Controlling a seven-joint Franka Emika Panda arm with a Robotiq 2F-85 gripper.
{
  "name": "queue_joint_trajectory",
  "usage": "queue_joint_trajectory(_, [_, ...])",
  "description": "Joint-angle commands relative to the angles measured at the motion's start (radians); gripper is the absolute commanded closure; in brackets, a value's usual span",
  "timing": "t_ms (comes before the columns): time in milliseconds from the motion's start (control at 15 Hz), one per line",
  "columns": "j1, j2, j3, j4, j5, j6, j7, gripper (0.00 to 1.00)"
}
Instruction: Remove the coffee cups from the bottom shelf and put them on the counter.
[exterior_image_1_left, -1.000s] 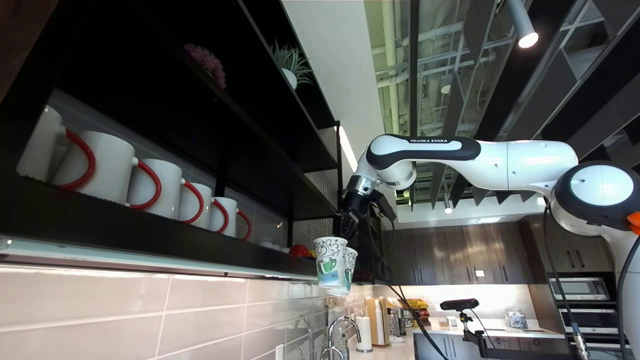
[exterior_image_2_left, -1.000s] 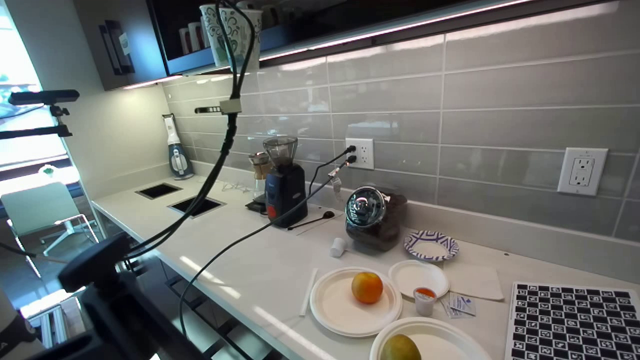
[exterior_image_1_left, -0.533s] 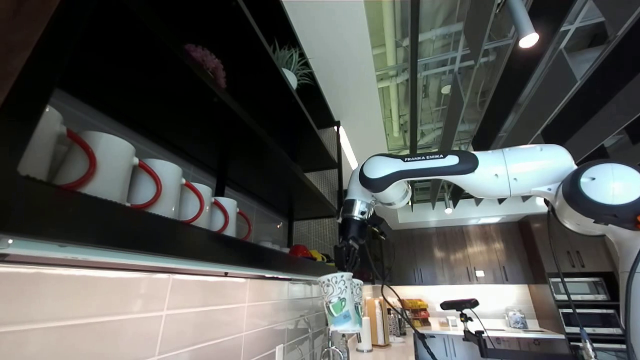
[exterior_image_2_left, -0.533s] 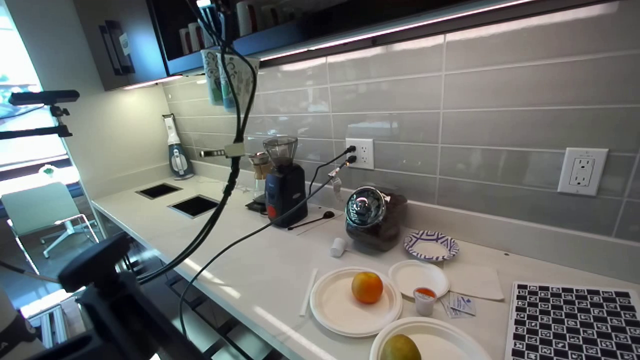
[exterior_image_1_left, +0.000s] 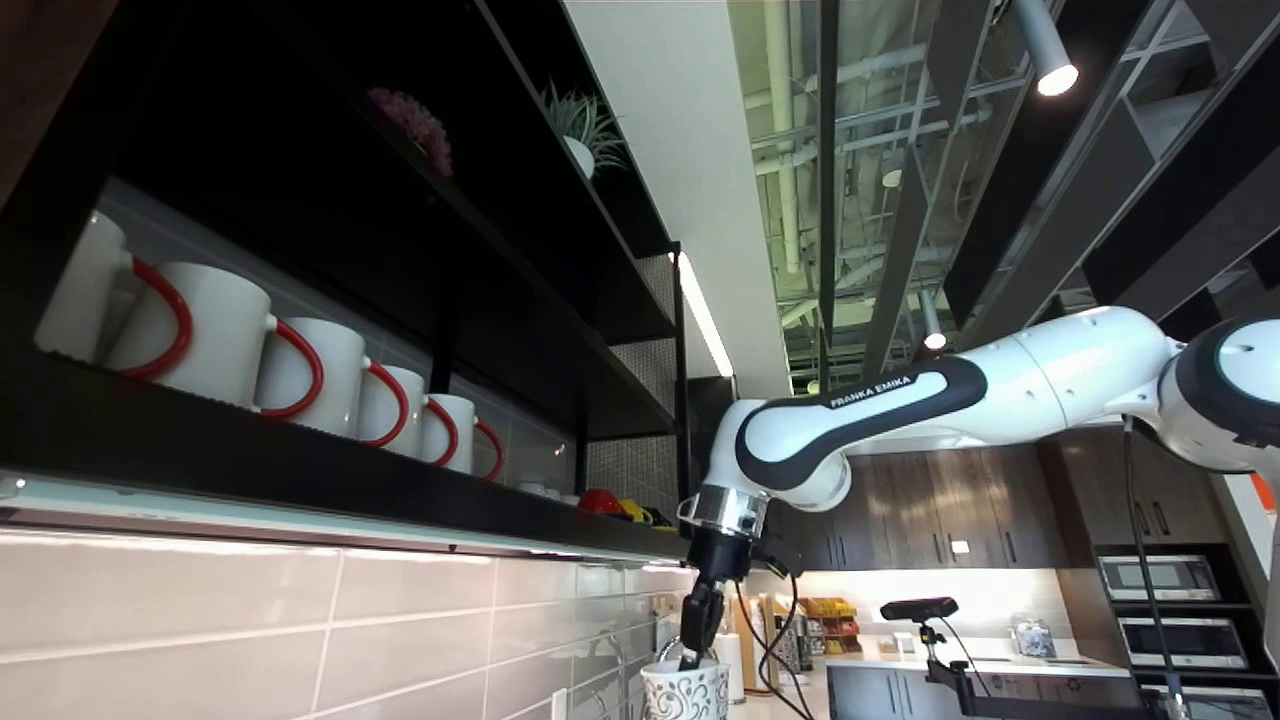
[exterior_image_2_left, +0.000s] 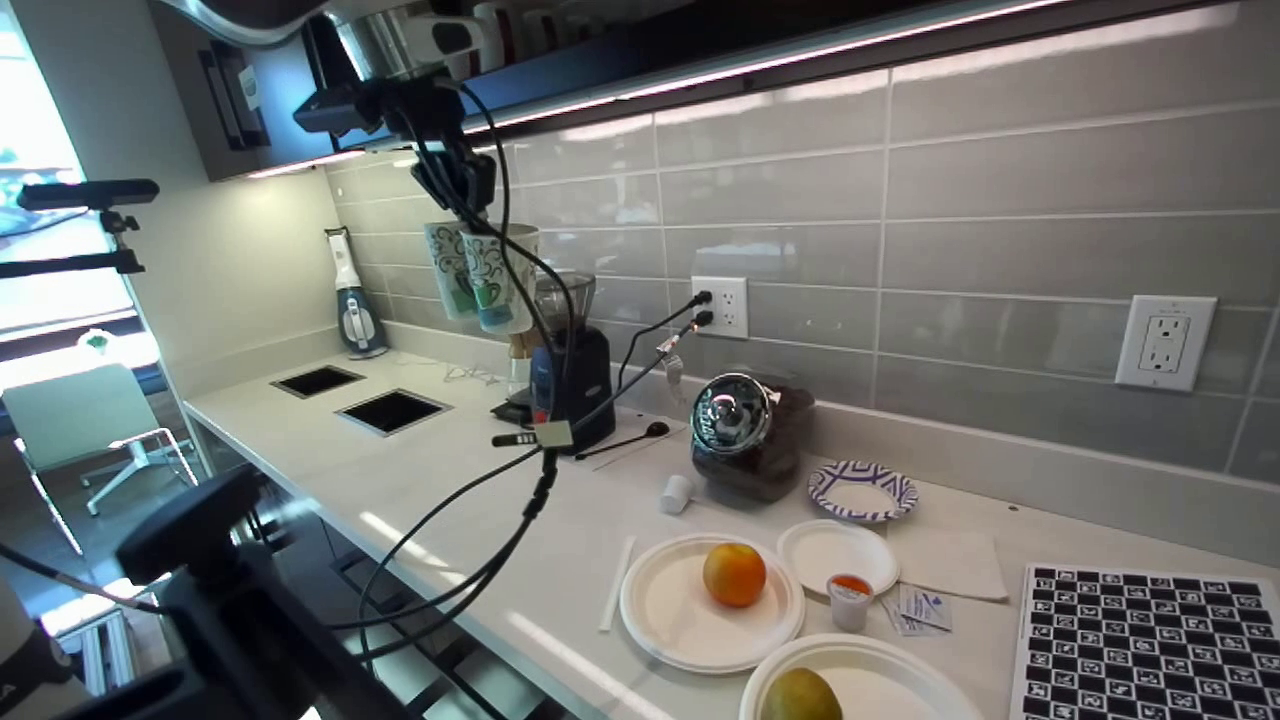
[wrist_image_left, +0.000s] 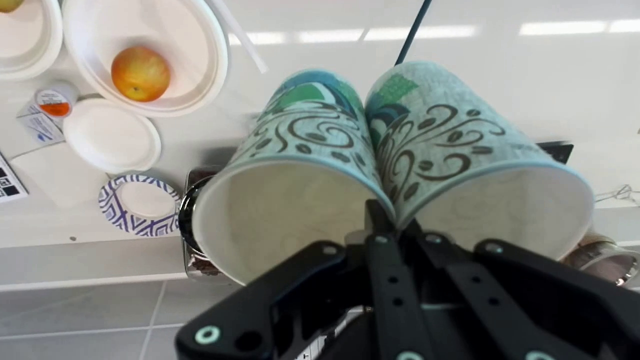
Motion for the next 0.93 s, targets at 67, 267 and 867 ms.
queue_joint_trajectory(67, [0.024,-0.053,-0.038,-0.197,0.016,0.242,-0.103,0.99])
queue_joint_trajectory(267, [0.045,-0.023,-0.079,-0.254,0.042,0.333,-0.17,0.99])
queue_joint_trajectory(867, [0.05,0.027,-0.097,-0.26,0.027,0.314,-0.175,0.99])
